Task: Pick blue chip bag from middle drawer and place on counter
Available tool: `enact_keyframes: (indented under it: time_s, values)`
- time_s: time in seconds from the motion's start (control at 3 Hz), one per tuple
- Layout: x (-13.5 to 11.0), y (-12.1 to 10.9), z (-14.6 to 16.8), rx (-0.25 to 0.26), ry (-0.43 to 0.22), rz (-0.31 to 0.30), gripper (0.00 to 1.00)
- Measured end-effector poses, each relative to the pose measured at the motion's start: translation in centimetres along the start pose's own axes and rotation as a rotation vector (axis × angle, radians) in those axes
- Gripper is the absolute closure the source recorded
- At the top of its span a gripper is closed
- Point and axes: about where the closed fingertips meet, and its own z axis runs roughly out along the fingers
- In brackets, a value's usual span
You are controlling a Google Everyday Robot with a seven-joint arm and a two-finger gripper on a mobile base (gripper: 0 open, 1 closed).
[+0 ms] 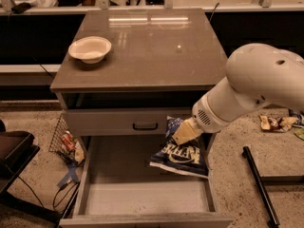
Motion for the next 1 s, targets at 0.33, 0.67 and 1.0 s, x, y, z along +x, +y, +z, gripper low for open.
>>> enact_keyframes:
  time_s: [0.33, 0.67, 1.0]
  values:
    - [-0.1, -0.1, -0.1, 0.001, -0.001, 0.003, 1.0]
    - [-1.4, -1.3, -2.1, 0.014, -0.019, 0.045, 1.0]
    - [-3.4, -5.6, -7.5, 0.076, 0.016, 0.143, 1.0]
